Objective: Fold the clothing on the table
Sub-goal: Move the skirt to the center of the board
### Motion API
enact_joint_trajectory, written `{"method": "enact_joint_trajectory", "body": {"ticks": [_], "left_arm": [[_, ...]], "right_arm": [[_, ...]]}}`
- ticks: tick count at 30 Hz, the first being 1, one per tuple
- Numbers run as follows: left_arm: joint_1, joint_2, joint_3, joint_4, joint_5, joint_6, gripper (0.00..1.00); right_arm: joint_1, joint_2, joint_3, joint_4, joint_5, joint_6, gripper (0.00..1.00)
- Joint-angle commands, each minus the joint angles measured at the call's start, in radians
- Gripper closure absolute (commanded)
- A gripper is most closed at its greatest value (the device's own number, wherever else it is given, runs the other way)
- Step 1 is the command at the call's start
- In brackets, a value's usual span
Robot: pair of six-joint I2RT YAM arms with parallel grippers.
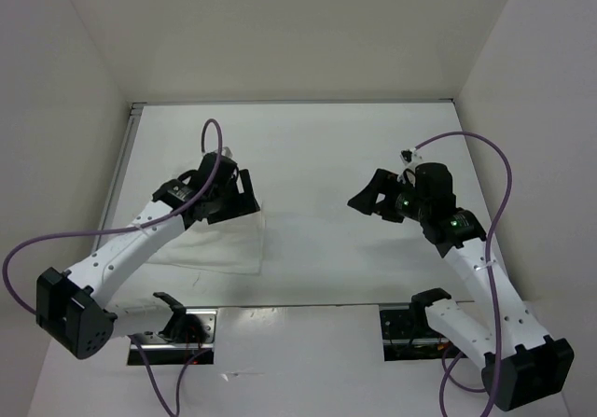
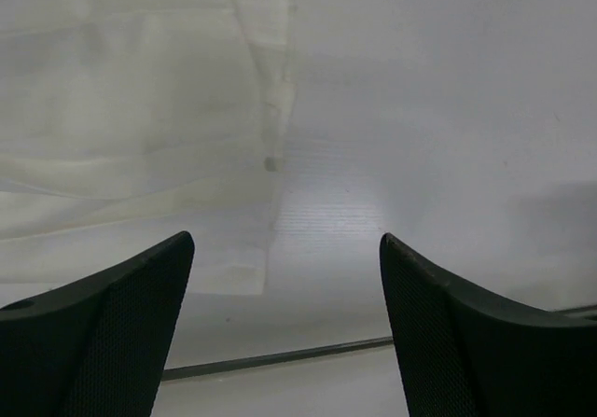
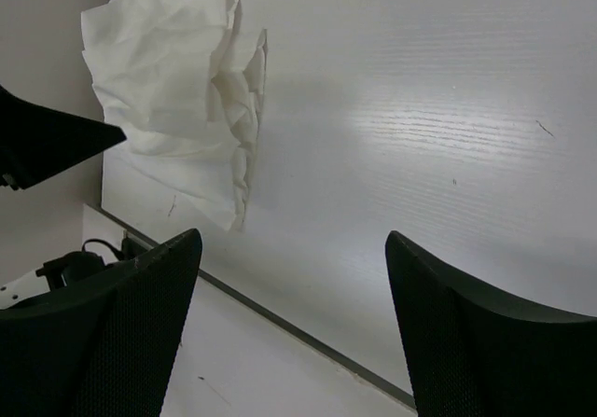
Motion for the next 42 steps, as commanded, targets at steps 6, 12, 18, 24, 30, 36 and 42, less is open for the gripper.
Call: {"method": "enact_joint_trajectory", "body": {"ticks": [6, 12, 18, 24, 30, 36, 42], "left_arm": [[0.096, 0.127, 0.079, -0.193, -0.272, -0.037, 0.17], [0.130, 0.320, 0.079, -0.173, -0.301, -0.036, 0.20], [0.118, 0.570, 0.124, -0.031, -0.216, 0.076, 0.96], [-0.059, 0.511, 0.346, 0.012, -0.033, 0.154, 1.00], [-0.090, 0.479, 0.505, 0.063, 0.161, 0.174, 1.00], [-0.080, 0.505, 0.539, 0.033, 0.078, 0.165, 0.42], [-0.071, 0.466, 0.473, 0.011, -0.019, 0.156, 0.31]], "right_arm": [[-0.014, 0.036, 0.000, 0.054, -0.028, -0.034, 0.16], [-0.014, 0.036, 0.000, 0.054, -0.037, -0.034, 0.16], [-0.033, 0.036, 0.009, 0.054, -0.047, -0.052, 0.16], [-0.051, 0.027, 0.009, 0.054, -0.056, -0.061, 0.16], [-0.071, 0.056, 0.009, 0.054, -0.065, -0.070, 0.16], [-0.071, 0.074, 0.018, 0.063, -0.083, -0.090, 0.16], [-0.071, 0.096, 0.049, 0.063, -0.116, -0.110, 0.16]]}}
